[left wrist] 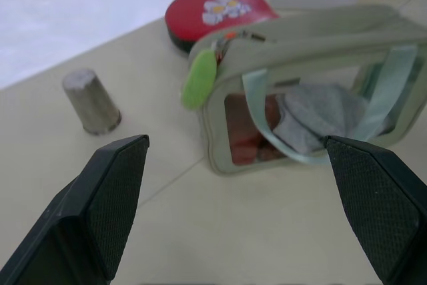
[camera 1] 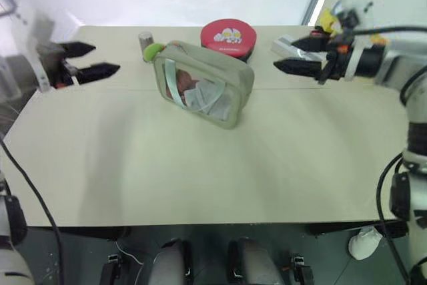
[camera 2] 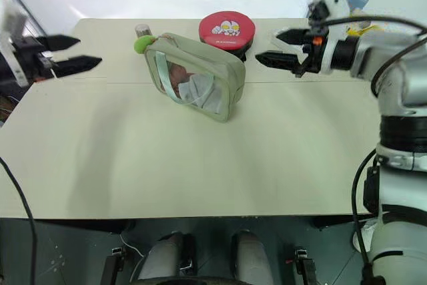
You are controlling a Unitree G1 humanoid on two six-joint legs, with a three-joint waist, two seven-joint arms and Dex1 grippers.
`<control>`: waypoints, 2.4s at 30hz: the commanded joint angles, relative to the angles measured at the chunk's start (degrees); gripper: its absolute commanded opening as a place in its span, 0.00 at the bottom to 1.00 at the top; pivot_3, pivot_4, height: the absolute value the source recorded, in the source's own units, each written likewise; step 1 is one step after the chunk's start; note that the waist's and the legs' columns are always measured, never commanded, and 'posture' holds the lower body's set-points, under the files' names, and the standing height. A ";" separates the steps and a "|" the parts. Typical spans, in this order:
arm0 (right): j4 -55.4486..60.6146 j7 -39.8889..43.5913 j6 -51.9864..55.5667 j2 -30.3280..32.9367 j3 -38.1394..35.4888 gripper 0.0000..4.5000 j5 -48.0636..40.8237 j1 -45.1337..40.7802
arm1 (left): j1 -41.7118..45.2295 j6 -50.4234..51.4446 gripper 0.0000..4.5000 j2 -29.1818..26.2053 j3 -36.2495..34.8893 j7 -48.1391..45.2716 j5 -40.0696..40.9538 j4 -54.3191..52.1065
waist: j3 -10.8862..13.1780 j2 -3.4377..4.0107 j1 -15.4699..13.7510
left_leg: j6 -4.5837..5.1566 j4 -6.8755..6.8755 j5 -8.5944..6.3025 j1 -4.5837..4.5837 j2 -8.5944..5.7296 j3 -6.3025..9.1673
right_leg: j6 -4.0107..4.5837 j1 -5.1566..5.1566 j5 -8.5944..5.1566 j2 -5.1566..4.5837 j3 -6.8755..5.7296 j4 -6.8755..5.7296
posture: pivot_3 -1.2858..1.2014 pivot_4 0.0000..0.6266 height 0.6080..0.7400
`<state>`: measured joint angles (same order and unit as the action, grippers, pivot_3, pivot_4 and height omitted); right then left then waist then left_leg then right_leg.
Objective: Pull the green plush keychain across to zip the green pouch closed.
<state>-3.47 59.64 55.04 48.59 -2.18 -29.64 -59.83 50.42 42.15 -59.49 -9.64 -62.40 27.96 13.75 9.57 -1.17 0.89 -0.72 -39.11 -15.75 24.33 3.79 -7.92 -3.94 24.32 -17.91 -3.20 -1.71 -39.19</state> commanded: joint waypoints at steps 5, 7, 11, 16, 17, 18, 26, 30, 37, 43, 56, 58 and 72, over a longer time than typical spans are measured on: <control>-0.54 0.05 -2.73 -0.04 2.59 1.00 2.07 -0.37 | 1.87 -3.24 1.00 1.16 1.66 -1.83 -1.94 1.56 | 0.01 -0.03 -0.18 | 0.02 -0.06 -0.01 0.16 0.01 0.01 | -0.01 0.11 0.00 -0.07 0.01 -0.01 | 0.52 0.24 1.00; -1.62 -1.56 -3.93 -1.09 2.78 1.00 3.20 -1.42 | 0.91 -4.06 1.00 1.33 1.71 -1.85 -2.65 1.08 | 0.02 -0.03 -0.09 | 0.02 -0.05 -0.01 0.19 0.01 0.00 | -0.01 0.14 0.01 -0.08 0.02 -0.01 | 0.52 0.24 1.00; -3.73 -3.82 -6.40 -3.84 3.67 1.00 5.40 -4.29 | 0.57 -4.23 1.00 1.68 1.48 -1.86 -2.95 0.18 | 0.02 -0.02 0.32 | 0.02 -0.05 0.00 0.18 0.01 -0.06 | -0.01 0.21 0.01 -0.07 0.04 -0.04 | 0.52 0.24 1.00; -3.23 -9.19 -6.45 -12.84 7.00 1.00 7.68 -8.09 | -0.64 2.21 1.00 2.09 0.32 -2.29 1.84 -7.69 | 0.02 -0.02 0.47 | 0.01 -0.05 0.00 0.17 0.06 -0.06 | -0.01 0.24 0.01 -0.04 0.04 -0.15 | 0.52 0.24 1.00; -2.92 -10.24 -6.15 -15.24 7.98 1.00 7.94 -8.39 | -0.92 2.59 1.00 2.37 0.21 -1.76 2.18 -9.34 | 0.02 -0.02 0.47 | 0.01 -0.05 0.00 0.16 0.06 -0.06 | -0.01 0.24 0.01 -0.06 0.05 -0.16 | 0.52 0.24 1.00; -2.72 -10.76 -5.99 -16.92 8.75 1.00 8.22 -8.35 | -0.98 2.95 1.00 2.77 0.08 -0.88 2.36 -10.41 | 0.02 -0.02 0.39 | 0.01 -0.05 0.00 0.16 0.06 -0.05 | -0.01 0.24 0.01 -0.05 0.05 -0.16 | 0.52 0.24 1.00; -9.87 -14.56 -19.79 -21.32 19.97 1.00 21.56 -4.42 | -5.14 7.76 1.00 4.52 -2.21 4.02 6.27 -19.23 | 0.01 -0.05 -0.04 | 0.03 -0.14 -0.01 0.19 -0.07 0.00 | -0.02 0.16 0.01 -0.22 0.04 -0.17 | 0.52 0.24 1.00; -11.01 -12.90 -21.67 -21.71 19.44 0.89 22.29 -4.25 | -7.41 9.69 1.00 4.11 -4.31 6.17 8.12 -22.09 | 0.02 -0.06 0.16 | 0.03 -0.12 0.00 0.18 -0.05 0.02 | -0.02 0.17 0.01 -0.20 0.03 -0.18 | 0.52 0.24 1.00; -10.87 -9.00 -24.35 -21.23 19.56 0.18 23.25 -4.58 | -8.08 9.42 1.00 4.18 -4.68 8.21 8.38 -22.17 | 0.02 -0.06 0.26 | 0.01 -0.11 0.01 0.15 0.01 0.04 | -0.02 0.17 0.01 -0.12 0.03 -0.20 | 0.52 0.24 1.00; -11.10 1.21 -36.58 -16.86 15.56 0.02 20.34 -4.05 | -9.47 8.35 1.00 1.84 -6.35 8.08 7.70 -20.05 | 0.04 -0.07 0.13 | 0.01 -0.11 0.01 0.17 -0.02 0.04 | -0.02 0.17 0.01 -0.13 0.03 -0.19 | 0.52 0.24 1.00; -13.93 13.70 -44.57 -13.14 13.88 0.09 18.82 4.24 | -10.54 6.60 1.00 0.47 -6.67 8.06 7.67 -18.81 | 0.04 -0.08 0.50 | 0.00 -0.12 0.01 0.09 0.02 0.02 | -0.02 0.12 0.01 -0.11 0.03 -0.19 | 0.52 0.24 1.00; -9.34 14.14 -39.00 -12.94 12.94 0.25 16.15 5.00 | -11.14 6.46 1.00 0.13 -6.84 7.71 7.63 -18.71 | 0.04 -0.07 0.60 | -0.02 -0.11 0.02 0.06 0.04 0.01 | -0.02 0.12 0.01 -0.11 0.04 -0.23 | 0.52 0.24 1.00; 5.76 12.72 -26.73 -2.21 5.75 0.67 12.32 5.85 | -12.20 6.46 1.00 0.41 -6.56 7.83 7.93 -18.15 | 0.04 -0.07 -0.13 | -0.03 -0.12 0.03 0.08 -0.01 0.03 | -0.01 0.12 0.01 -0.14 0.03 -0.25 | 0.52 0.24 1.00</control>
<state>-1.61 71.91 26.42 45.68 4.98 -15.14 -54.81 37.79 49.42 -58.44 -14.92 -54.60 35.62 -3.54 9.61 -1.24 0.76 -0.76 -39.23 -15.73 24.40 3.79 -7.89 -3.95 24.44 -17.90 -3.34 -1.69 -39.44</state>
